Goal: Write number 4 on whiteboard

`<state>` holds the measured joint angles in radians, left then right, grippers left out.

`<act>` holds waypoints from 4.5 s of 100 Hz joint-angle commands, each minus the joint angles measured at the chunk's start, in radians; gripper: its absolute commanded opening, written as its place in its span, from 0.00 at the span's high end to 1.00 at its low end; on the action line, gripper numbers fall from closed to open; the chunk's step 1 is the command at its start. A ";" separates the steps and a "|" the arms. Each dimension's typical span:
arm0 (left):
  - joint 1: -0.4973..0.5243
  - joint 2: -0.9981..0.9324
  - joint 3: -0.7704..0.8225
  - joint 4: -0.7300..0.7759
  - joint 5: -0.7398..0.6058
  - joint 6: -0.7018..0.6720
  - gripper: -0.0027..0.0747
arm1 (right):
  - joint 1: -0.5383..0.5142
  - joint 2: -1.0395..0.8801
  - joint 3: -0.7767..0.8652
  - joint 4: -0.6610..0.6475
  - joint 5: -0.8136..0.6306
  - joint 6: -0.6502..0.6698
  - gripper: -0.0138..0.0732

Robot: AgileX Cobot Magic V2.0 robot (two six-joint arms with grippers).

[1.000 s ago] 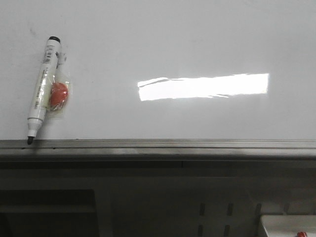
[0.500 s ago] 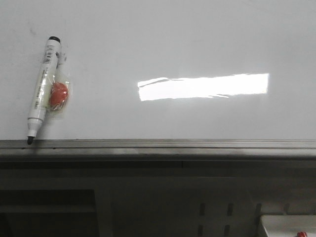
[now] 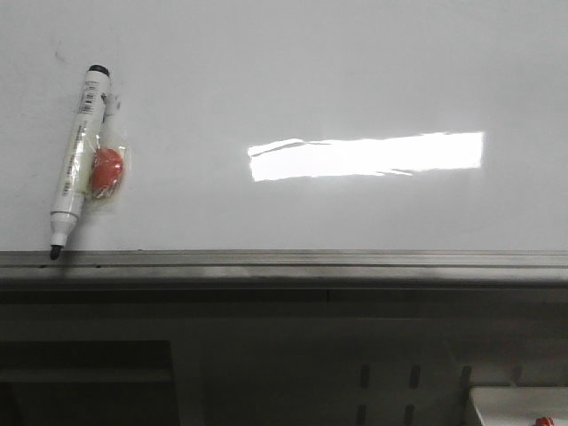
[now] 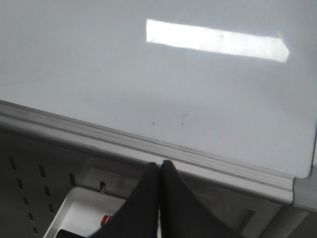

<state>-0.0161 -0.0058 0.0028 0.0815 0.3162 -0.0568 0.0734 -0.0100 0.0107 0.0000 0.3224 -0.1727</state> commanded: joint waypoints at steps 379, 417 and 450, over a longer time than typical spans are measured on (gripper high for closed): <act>-0.680 1.044 -0.343 0.637 -0.954 -0.013 0.99 | 0.762 1.138 -0.970 0.382 0.067 -0.258 0.39; -0.680 1.044 -0.343 0.635 -0.903 -0.013 0.99 | 0.762 1.162 -0.968 0.373 0.065 -0.258 0.92; -0.680 1.026 -0.343 0.469 -0.885 -0.064 0.34 | 0.762 1.162 -0.968 0.326 0.051 -0.259 0.92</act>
<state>-0.6906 1.0489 -0.3170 0.6479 -0.5312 -0.0855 0.8364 1.1676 -0.9259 0.3360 0.4545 -0.4194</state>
